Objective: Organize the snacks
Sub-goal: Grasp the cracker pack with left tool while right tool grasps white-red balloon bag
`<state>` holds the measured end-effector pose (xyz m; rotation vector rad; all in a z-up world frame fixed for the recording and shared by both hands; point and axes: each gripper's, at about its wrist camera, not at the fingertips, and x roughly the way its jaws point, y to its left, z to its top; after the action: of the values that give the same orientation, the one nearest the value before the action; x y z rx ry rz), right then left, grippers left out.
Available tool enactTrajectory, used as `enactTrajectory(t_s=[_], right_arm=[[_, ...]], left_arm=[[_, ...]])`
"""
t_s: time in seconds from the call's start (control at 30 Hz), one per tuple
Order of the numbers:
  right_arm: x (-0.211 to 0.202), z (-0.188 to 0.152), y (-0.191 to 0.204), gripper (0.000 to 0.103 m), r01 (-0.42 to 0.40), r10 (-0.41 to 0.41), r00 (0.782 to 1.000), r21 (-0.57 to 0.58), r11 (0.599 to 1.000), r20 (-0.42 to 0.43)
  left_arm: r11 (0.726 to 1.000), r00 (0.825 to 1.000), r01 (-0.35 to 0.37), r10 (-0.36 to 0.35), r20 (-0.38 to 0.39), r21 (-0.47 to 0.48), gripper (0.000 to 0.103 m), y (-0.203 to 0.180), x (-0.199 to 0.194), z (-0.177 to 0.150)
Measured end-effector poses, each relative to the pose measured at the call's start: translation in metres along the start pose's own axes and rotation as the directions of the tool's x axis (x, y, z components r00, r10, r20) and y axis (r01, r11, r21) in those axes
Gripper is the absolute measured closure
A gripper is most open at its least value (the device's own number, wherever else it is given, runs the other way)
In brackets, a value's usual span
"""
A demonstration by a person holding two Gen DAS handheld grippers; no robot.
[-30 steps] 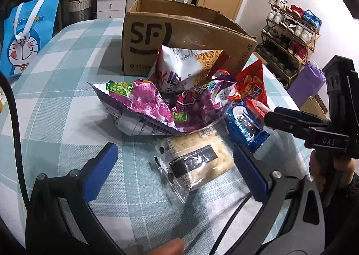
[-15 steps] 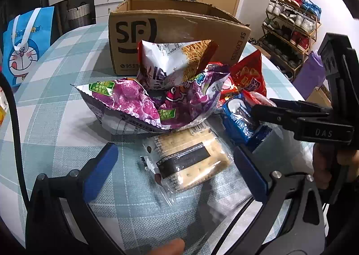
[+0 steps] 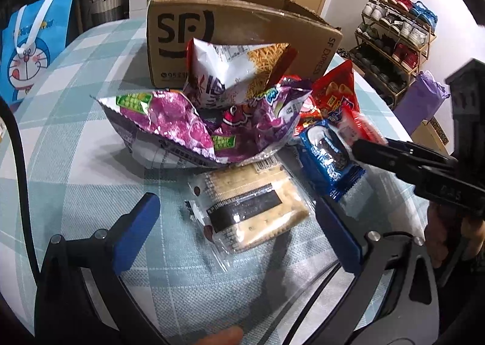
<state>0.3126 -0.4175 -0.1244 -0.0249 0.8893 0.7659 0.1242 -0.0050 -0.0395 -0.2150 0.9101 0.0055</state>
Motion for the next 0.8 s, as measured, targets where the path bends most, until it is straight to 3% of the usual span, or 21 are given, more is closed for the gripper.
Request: enactTrajectory(t_s=[0.43, 0.57, 0.8], right_arm=[[-0.022, -0.01, 0.007, 0.052, 0.005, -0.004, 0.998, -0.015, 1.0, 0.065], [-0.024, -0.01, 0.004, 0.052, 0.006, -0.005, 0.998, -0.008, 1.0, 0.068], [-0.026, -0.01, 0.003, 0.052, 0.009, -0.009, 0.997, -0.009, 1.0, 0.073]], left_arm=[[0.996, 0.994, -0.094, 0.094, -0.049, 0.002, 0.005, -0.024, 0.02, 0.008], [0.989, 0.989, -0.14, 0.142, -0.049, 0.04, 0.012, -0.032, 0.025, 0.009], [0.987, 0.991, -0.127, 0.13, -0.026, 0.098, 0.029, -0.04, 0.026, 0.008]])
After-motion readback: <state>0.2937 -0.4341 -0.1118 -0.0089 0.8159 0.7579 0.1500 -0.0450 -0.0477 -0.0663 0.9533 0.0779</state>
